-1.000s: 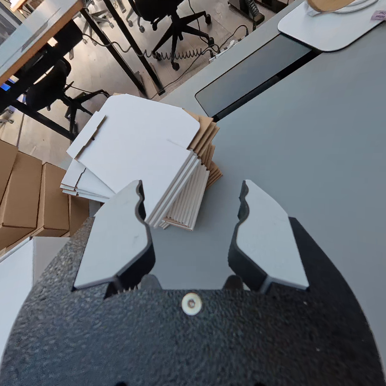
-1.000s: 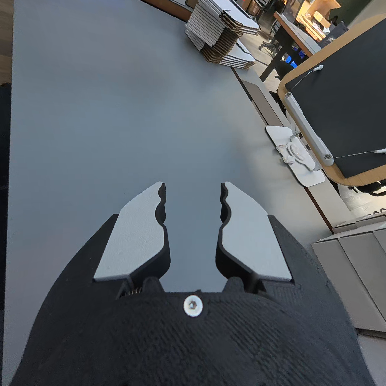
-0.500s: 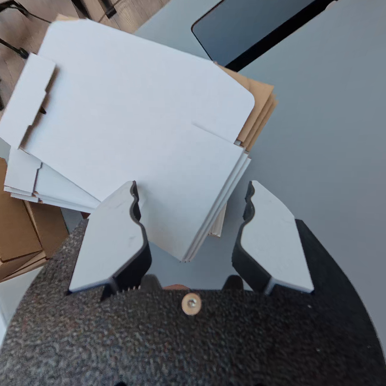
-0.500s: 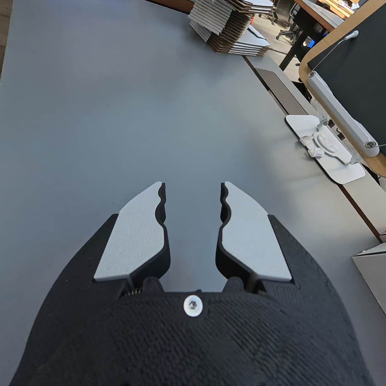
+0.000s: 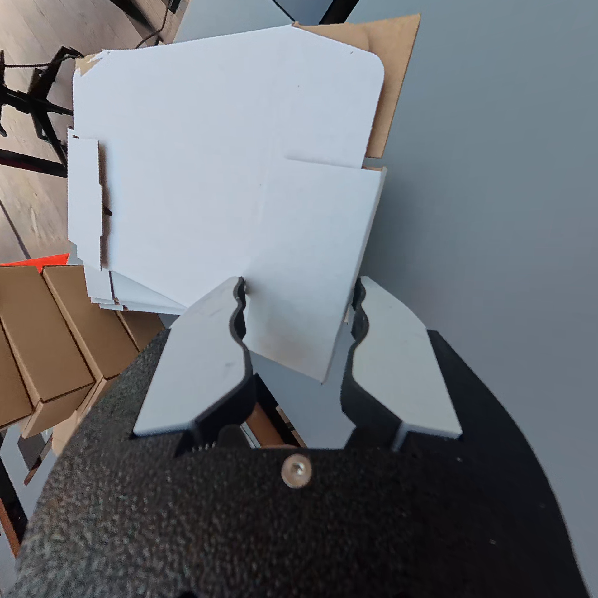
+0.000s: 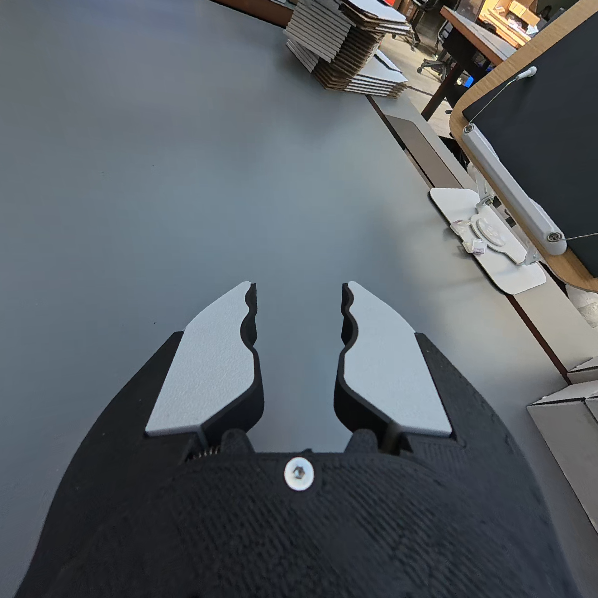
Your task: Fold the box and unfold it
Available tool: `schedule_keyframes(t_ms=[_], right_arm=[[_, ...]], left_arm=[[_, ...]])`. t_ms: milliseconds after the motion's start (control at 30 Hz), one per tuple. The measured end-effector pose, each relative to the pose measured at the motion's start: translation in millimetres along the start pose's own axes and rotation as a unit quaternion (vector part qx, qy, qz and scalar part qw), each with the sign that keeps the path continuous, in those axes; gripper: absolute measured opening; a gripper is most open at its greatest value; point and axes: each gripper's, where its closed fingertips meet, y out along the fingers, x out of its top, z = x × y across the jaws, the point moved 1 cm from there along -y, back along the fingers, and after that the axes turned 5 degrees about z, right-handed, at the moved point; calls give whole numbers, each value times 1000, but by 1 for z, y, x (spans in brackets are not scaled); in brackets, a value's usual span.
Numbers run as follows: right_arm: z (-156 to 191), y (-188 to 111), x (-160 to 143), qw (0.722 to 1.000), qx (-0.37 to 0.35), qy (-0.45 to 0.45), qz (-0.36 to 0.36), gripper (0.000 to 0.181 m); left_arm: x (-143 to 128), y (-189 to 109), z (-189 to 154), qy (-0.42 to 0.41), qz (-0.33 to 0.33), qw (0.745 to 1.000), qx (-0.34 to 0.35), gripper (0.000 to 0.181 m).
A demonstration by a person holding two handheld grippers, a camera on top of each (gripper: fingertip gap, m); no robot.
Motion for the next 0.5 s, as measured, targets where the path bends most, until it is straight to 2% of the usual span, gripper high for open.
schedule_keyframes(t_ms=[133, 233, 267, 300, 367, 500], right_arm=[[1, -2, -4, 1000, -4, 3, 3, 51], [1, -5, -6, 1000, -7, -2, 7, 51], [1, -5, -6, 1000, -7, -1, 7, 51], [1, -5, -6, 1000, -8, 0, 5, 51], [1, -5, -3, 1000, -8, 0, -1, 51], [2, -2, 3, 1000, -12, -11, -2, 51]], left_arm=[[0, 0, 6, 60, -6, 991, 117, 56], [0, -9, 9, 128, -4, 967, 221, 53], [2, -14, 8, 147, -11, 956, 252, 37], [4, -19, 8, 163, -19, 945, 283, 34], [3, -23, 6, 180, -12, 930, 320, 11], [1, -33, 12, 181, -15, 902, 391, 6]])
